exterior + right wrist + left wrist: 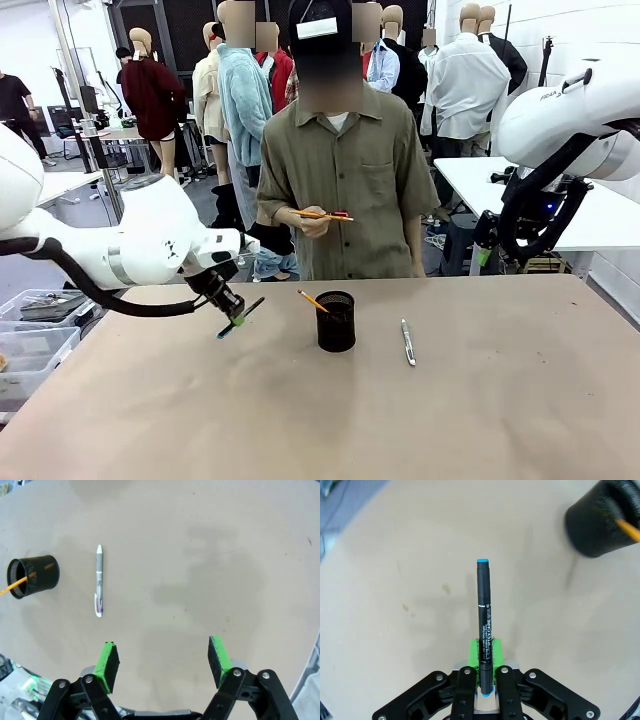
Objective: Place the pens into the pen holder.
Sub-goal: Pick up a writing instrument from the table and place it into the Pen holder.
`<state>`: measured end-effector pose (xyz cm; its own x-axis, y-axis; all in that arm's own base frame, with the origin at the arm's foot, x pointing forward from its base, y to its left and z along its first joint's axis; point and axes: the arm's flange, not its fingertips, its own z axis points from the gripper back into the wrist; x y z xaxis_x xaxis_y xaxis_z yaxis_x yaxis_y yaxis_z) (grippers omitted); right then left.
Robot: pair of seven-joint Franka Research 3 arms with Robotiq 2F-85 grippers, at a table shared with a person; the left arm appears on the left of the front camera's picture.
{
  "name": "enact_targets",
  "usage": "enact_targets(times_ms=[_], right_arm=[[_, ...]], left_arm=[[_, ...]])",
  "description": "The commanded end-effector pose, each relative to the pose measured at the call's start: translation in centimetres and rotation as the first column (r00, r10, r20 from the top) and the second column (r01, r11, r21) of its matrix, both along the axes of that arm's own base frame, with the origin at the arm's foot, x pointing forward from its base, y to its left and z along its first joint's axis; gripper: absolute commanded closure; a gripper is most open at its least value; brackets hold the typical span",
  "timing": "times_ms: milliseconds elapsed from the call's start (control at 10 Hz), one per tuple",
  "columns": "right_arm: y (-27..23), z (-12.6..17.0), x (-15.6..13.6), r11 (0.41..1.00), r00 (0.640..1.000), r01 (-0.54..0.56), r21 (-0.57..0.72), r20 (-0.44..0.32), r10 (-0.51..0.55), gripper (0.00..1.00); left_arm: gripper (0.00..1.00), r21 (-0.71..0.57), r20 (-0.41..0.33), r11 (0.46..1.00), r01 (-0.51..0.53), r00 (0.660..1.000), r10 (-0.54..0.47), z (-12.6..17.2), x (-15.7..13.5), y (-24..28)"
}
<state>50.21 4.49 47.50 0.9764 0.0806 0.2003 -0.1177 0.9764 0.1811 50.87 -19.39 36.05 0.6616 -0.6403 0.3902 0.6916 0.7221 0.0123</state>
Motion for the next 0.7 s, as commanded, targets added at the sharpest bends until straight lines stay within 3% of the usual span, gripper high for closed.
enact_targets(times_ms=[0,200,400,500,600], right_arm=[[-0.1,-0.2,0.2,1.000,1.000,-0.012,0.021,0.017,0.011,0.11],[-0.1,-0.2,0.2,1.000,1.000,-0.012,0.021,0.017,0.011,0.11],[-0.1,-0.2,0.2,1.000,1.000,-0.012,0.021,0.017,0.011,0.11],[-0.1,-0.2,0.2,1.000,1.000,-0.012,0.021,0.017,0.011,0.11],[-0.1,-0.2,0.2,1.000,1.000,-0.012,0.021,0.017,0.011,0.11]], left_arm=[[1.00,-0.162,0.052,0.966,0.204,0.979,-0.198,-0.1,-1.5,2.6],[1.00,-0.272,0.160,0.884,0.380,0.924,-0.347,-0.1,-1.7,2.6],[1.00,-0.305,0.172,0.826,0.474,0.880,-0.442,-0.9,-1.4,2.2],[1.00,-0.303,0.149,0.851,0.429,0.903,-0.403,-1.4,-0.9,2.2],[1.00,-0.310,0.158,0.844,0.438,0.899,-0.409,-1.7,-0.6,2.5]])
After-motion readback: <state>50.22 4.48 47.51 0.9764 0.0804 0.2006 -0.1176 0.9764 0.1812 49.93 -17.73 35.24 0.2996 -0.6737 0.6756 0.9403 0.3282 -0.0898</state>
